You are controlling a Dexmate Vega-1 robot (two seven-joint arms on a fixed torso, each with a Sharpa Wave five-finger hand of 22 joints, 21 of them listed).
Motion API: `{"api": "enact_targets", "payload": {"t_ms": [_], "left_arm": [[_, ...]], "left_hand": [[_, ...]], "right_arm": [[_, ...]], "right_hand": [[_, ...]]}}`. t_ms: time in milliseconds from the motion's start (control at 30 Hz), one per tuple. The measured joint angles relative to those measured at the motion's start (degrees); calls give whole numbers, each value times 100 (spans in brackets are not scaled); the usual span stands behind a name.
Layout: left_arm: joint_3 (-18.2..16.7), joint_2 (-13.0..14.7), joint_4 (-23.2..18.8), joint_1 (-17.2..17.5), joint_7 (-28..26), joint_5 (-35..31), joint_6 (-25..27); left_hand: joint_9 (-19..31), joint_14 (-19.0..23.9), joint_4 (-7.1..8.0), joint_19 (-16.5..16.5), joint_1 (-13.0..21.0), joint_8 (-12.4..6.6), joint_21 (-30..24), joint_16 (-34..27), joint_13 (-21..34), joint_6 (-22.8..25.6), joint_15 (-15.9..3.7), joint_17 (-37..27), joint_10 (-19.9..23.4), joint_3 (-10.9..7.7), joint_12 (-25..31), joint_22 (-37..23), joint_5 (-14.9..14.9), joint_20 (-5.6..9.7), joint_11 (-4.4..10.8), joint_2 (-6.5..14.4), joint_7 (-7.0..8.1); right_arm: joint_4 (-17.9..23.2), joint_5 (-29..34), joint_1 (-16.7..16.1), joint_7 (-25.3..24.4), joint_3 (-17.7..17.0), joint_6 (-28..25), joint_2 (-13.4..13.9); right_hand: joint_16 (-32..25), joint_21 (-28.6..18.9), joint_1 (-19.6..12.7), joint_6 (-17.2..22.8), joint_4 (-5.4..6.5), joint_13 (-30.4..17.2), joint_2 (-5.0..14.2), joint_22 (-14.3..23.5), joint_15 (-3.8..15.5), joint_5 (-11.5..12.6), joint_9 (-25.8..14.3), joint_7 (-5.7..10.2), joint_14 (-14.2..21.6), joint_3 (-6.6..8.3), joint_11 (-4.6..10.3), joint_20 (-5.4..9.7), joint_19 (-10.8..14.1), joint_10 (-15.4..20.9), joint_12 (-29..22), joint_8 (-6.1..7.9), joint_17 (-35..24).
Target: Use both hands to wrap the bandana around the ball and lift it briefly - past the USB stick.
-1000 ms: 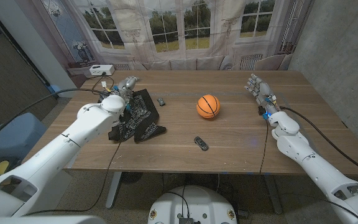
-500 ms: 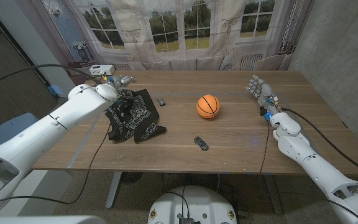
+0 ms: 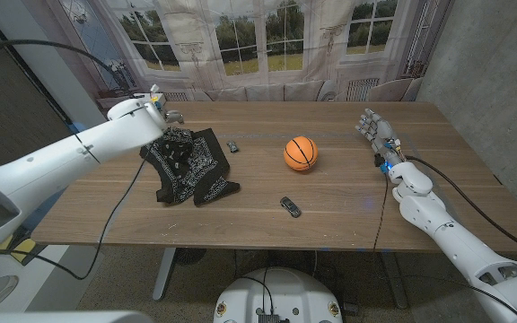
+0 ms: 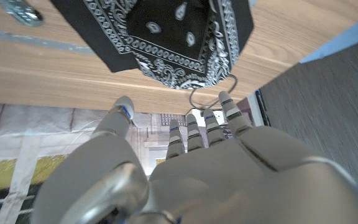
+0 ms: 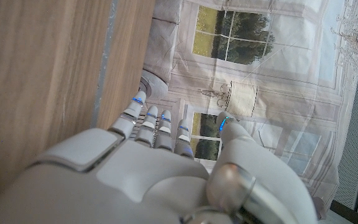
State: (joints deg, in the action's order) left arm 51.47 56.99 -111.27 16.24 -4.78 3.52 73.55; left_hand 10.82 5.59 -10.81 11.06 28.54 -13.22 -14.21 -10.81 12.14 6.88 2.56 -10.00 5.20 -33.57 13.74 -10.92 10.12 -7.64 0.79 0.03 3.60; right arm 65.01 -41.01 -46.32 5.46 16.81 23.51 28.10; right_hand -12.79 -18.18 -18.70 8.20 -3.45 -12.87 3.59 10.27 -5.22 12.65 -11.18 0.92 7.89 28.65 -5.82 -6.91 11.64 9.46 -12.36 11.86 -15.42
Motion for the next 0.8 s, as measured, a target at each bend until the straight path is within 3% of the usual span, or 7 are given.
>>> {"api": "enact_targets", "payload": {"t_ms": [200, 433, 467, 533, 567, 633, 800], "left_arm": [[1020, 26, 224, -795, 732, -794, 314], [2455, -205, 843, -1608, 1903, -2008, 497], [2455, -205, 843, -1608, 2083, -2194, 513], [2455, -205, 843, -1608, 2329, -2450, 531], [3188, -402, 1238, -2018, 2619, -2752, 552], [3665, -550, 1512, -2271, 3022, -3157, 563], [4204, -737, 1907, -2497, 3671, -4010, 598]], "left_hand": [[0, 57, 38, 143, 312, -42, -21, 0, 0, 173, -147, 0, 59, 145, 13, 0, 117, 101, 218, -312, 306], [26, 56, 92, 176, 463, 23, -21, 0, 27, 129, -206, 0, 67, 391, 13, -1, 323, 128, 272, -728, 689], [27, 56, 96, 195, 477, 31, -21, 0, 27, 133, -206, 0, 67, 425, 13, -1, 356, 109, 272, -768, 723], [27, 30, 101, 226, 482, 52, -21, 0, 28, 107, -232, 0, 32, 495, 13, -1, 405, 121, 307, -863, 749], [27, 26, 98, 234, 473, 62, -21, 0, 28, 99, -236, 0, 18, 514, 13, -1, 433, 129, 321, -871, 758], [27, 26, 133, 235, 488, 75, -21, 0, 28, 90, -236, 0, 18, 557, 13, -1, 469, 130, 321, -929, 762], [46, 29, 157, 266, 518, 182, -21, 0, 53, -185, -280, -22, 17, 662, 13, -1, 614, 162, 321, -959, 619]], "right_arm": [[16, 34, 0, -65, 8, 0, -11], [34, 81, 0, -150, 28, -4, -36], [38, 81, 0, -150, 33, -4, -40], [42, 100, 5, -182, 42, -9, -46], [44, 107, 9, -191, 44, -11, -49], [47, 129, 18, -212, 51, -15, -56], [47, 162, 49, -253, 69, -25, -74]], "right_hand": [[0, 0, 0, 0, 19, 11, 0, 0, -10, -3, 0, 0, 9, -29, 0, 0, 0, 0, 0, 0, 0], [0, 0, 25, 0, 19, 11, 25, 0, 12, -45, -1, 0, 31, -29, 0, -3, 4, -1, 0, 0, 0], [0, 0, 25, 8, 19, 10, 25, 0, 23, -45, -1, 8, 42, -29, 0, -21, 22, -1, 0, 0, -1], [0, 8, 24, 33, 19, 10, 25, 0, 22, -45, -1, 31, 41, -29, 0, -30, 31, -1, 0, 0, -1], [0, 33, 24, 51, 19, 10, 24, 0, 22, -45, -1, 11, 41, -29, 0, -30, 31, -1, 0, 0, -1], [0, 45, 24, 52, 19, 10, 24, 0, 22, -45, -1, 11, 41, -29, 0, -30, 31, -1, 0, 0, -1], [0, 45, 46, 52, 12, 10, 46, 0, 22, -45, -1, 11, 40, -68, 0, -30, 31, -1, 0, 0, -1]]}}
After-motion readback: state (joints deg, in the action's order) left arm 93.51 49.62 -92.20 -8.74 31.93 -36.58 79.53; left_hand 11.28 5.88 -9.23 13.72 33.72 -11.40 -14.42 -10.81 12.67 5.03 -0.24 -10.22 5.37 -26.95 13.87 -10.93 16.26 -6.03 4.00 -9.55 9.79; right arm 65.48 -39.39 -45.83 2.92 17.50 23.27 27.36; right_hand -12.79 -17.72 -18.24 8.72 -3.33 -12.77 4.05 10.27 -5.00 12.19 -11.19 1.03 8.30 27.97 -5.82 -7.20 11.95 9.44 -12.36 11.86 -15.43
